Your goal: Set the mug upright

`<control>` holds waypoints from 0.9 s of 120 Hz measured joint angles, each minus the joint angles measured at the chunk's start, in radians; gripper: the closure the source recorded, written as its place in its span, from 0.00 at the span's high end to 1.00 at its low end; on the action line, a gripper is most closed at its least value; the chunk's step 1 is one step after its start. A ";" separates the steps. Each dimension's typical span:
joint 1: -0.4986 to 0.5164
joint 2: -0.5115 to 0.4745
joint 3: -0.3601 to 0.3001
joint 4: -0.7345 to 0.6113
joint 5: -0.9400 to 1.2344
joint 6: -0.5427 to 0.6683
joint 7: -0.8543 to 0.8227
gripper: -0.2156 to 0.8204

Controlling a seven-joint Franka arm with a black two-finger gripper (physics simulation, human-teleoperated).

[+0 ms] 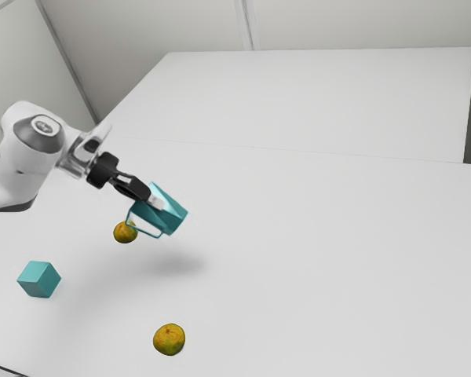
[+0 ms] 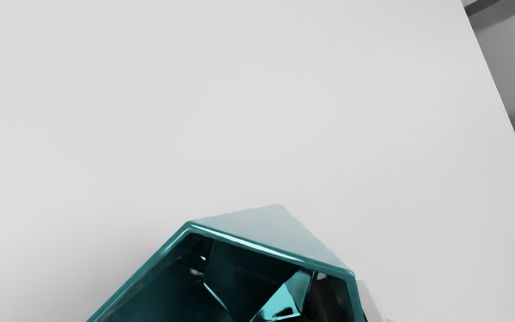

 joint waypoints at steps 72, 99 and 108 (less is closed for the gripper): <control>-0.083 0.015 -0.140 0.058 0.613 0.146 -0.557 0.06; -0.101 0.038 -0.154 0.007 0.694 0.270 -0.709 0.06; -0.110 0.049 -0.157 -0.007 0.710 0.314 -0.751 0.06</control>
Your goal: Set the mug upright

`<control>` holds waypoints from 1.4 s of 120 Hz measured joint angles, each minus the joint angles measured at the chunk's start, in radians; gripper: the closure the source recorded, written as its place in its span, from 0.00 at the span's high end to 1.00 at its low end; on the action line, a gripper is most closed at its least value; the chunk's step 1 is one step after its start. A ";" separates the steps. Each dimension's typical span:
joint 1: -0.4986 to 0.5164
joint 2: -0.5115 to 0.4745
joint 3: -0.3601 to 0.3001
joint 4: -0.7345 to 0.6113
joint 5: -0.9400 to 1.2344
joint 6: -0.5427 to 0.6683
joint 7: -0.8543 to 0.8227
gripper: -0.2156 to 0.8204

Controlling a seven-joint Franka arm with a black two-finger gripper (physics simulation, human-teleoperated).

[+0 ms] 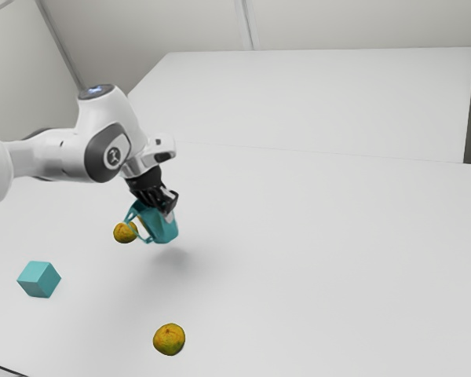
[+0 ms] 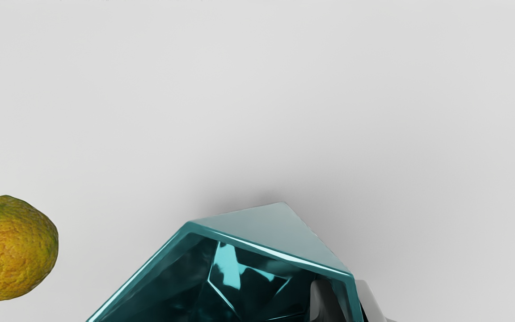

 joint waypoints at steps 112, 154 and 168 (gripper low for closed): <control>-0.029 0.089 -0.008 -0.084 0.051 0.178 -0.314 0.06; -0.026 0.085 -0.006 -0.084 0.062 0.196 -0.348 0.33; -0.026 0.066 -0.007 -0.083 0.063 0.198 -0.355 0.41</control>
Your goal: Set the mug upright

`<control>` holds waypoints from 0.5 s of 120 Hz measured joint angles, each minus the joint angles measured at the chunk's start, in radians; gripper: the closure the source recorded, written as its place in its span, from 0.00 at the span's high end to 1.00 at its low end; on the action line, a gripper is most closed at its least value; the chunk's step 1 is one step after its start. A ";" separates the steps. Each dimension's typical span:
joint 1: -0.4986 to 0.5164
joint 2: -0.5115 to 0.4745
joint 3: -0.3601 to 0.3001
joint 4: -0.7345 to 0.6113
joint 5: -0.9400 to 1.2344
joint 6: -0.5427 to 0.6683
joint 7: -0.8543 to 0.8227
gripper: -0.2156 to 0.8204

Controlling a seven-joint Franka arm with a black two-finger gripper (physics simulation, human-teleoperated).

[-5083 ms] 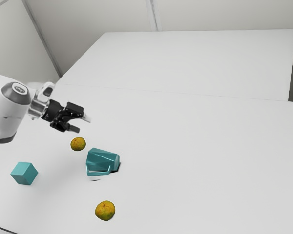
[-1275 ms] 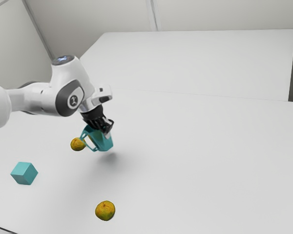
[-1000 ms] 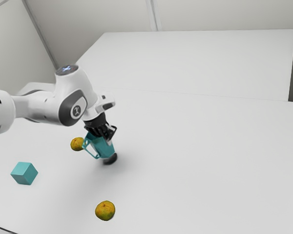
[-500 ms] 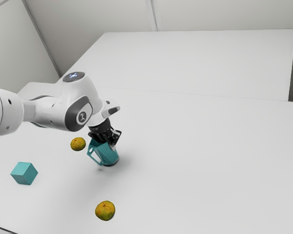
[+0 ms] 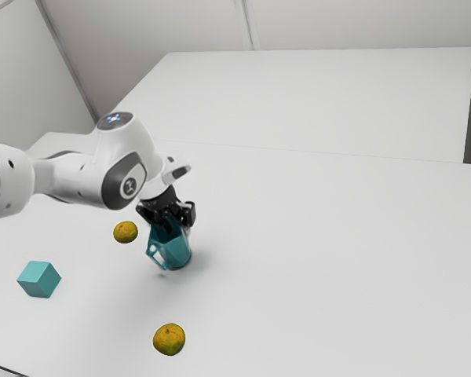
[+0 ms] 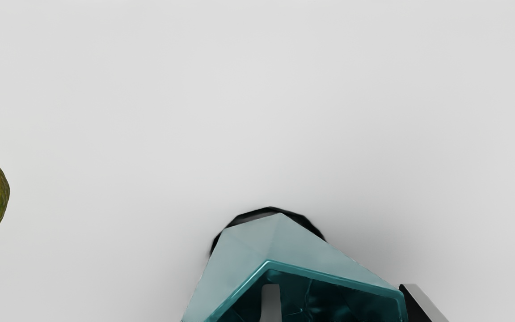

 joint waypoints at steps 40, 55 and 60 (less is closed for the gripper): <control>-0.032 -0.086 0.000 0.001 -0.001 -0.005 -0.010 0.50; -0.039 -0.116 0.000 0.007 -0.002 -0.021 -0.011 0.59; -0.038 -0.119 0.000 0.020 -0.006 -0.037 -0.011 0.62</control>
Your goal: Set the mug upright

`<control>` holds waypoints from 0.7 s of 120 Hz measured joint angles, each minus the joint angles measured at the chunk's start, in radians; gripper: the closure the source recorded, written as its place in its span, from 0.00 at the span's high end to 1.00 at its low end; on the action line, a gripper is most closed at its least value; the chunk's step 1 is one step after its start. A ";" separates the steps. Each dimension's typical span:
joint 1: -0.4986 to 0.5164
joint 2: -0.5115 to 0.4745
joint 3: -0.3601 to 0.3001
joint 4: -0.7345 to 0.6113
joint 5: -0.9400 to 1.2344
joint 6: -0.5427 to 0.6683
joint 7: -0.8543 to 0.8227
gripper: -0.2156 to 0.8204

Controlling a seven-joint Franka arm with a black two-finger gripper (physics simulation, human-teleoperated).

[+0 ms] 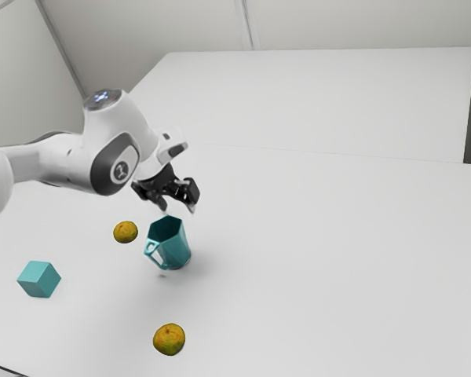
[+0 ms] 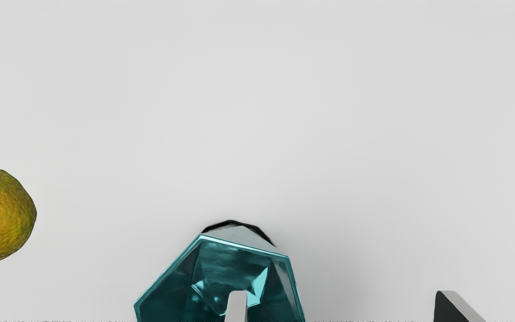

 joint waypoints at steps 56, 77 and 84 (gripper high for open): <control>0.004 0.089 0.000 0.448 -0.009 -0.471 -0.005 0.75; 0.010 0.130 0.000 0.603 -0.007 -0.640 -0.008 0.76; 0.011 0.137 0.000 0.639 -0.003 -0.685 -0.008 0.77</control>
